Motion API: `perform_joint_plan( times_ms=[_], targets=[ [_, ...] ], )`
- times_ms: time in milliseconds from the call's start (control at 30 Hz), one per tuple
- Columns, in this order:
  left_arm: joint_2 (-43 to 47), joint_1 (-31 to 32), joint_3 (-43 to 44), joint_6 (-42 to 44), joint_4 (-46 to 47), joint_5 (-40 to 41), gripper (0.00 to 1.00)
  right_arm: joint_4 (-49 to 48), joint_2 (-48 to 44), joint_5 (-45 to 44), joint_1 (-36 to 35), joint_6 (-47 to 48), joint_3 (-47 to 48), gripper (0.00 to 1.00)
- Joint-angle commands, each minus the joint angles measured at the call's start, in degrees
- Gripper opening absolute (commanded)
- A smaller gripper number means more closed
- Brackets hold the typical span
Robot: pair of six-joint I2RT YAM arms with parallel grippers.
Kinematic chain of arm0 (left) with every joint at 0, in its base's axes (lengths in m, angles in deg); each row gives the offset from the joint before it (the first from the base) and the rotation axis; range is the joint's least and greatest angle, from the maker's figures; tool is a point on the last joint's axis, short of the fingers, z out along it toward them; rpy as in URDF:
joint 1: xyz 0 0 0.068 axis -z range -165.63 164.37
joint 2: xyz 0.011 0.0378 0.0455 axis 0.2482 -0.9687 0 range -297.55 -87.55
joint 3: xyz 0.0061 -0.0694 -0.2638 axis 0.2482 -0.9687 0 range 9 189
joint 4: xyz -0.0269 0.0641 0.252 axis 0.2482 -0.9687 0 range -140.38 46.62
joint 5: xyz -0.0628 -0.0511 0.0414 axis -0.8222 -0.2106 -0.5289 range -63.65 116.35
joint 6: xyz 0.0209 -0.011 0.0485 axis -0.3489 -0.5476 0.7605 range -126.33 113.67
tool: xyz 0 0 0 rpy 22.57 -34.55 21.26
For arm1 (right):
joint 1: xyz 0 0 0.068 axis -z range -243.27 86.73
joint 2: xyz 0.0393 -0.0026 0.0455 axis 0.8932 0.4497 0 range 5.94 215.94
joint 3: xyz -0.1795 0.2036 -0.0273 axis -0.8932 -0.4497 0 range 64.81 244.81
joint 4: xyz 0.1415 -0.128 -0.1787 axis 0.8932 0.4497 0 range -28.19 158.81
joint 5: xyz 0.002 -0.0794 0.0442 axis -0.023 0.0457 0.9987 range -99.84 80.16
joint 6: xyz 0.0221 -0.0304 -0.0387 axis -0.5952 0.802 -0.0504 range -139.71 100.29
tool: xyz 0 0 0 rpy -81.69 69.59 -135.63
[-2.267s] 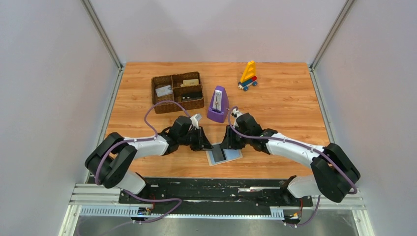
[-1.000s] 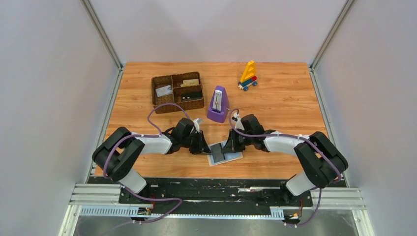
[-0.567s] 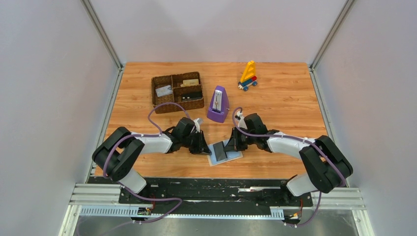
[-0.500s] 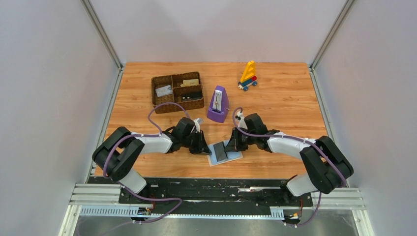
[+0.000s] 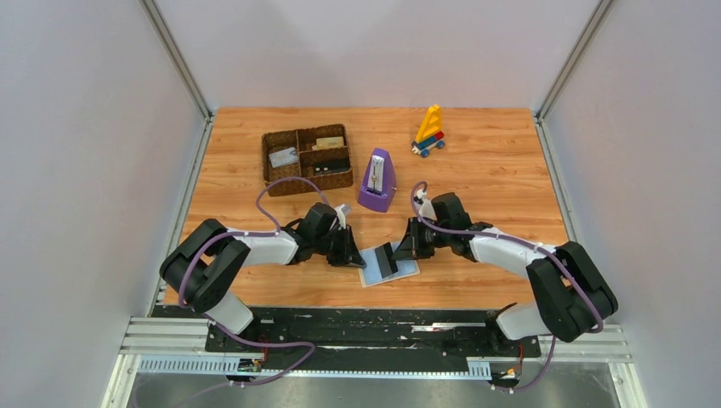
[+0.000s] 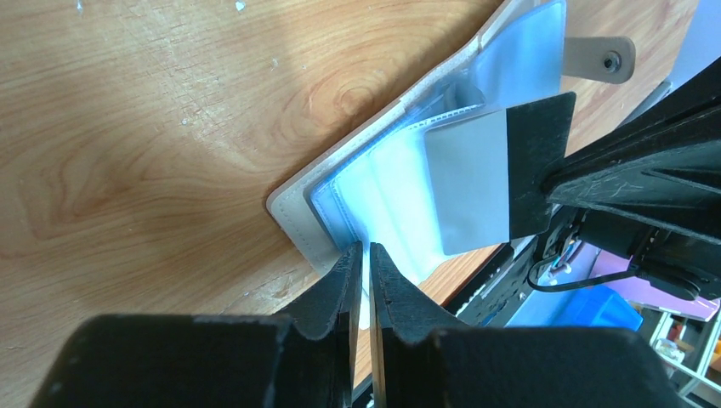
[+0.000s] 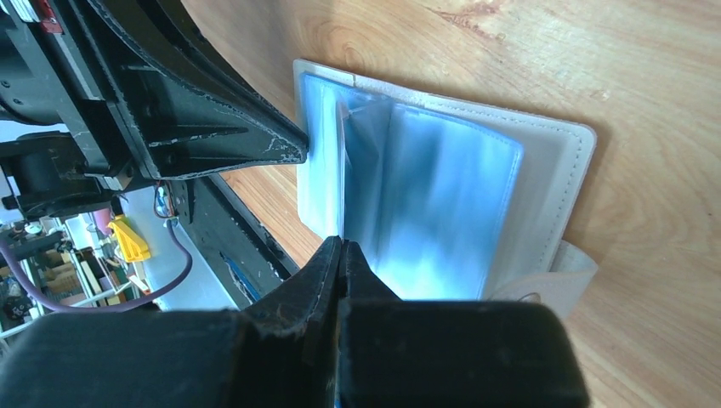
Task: Take the credit cards out of the card holder
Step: Remove the credit card from the card holder, then place the credit card in the storage box.
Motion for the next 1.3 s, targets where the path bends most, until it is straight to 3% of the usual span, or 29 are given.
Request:
perform_joint_plan(
  times_ms=[0, 200, 433, 567, 700, 867, 1133, 1267],
  targets=[
    [-1.6, 0.0, -0.3, 3.1, -5.0, 4.3, 0.17, 0.2, -3.0, 1.7, 1.1, 1.5, 0.3, 0.00],
    [2.3, 0.0, 0.9, 1.5, -5.8, 1.3, 0.18, 8.2, -9.6, -6.7, 1.1, 6.1, 4.2, 0.00],
    [11.4, 0.0, 7.6, -1.5, -11.7, -1.0, 0.30, 12.7, -15.4, -12.8, -0.5, 17.2, 9.4, 0.00],
    [18.4, -0.1, 9.4, -5.3, -13.1, -0.2, 0.37, 12.2, -19.6, -20.9, -6.3, 26.3, 9.8, 0.00],
    [25.3, -1.0, 9.6, -10.0, -13.7, 0.6, 0.44, 8.5, -24.0, -26.8, -12.9, 36.6, 7.4, 0.00],
    [33.2, -2.5, 7.7, -16.7, -13.2, 2.1, 0.53, -2.3, -29.1, -41.3, -27.7, 53.4, -0.5, 0.00],
    [36.7, -3.6, 4.5, -21.3, -11.8, 2.1, 0.61, -9.9, -30.0, -49.7, -35.7, 57.8, -1.9, 0.00],
    [36.2, -3.6, 1.6, -24.8, -5.8, 0.6, 0.61, -12.4, -29.3, -53.4, -38.7, 60.0, -2.0, 0.00]
  ],
)
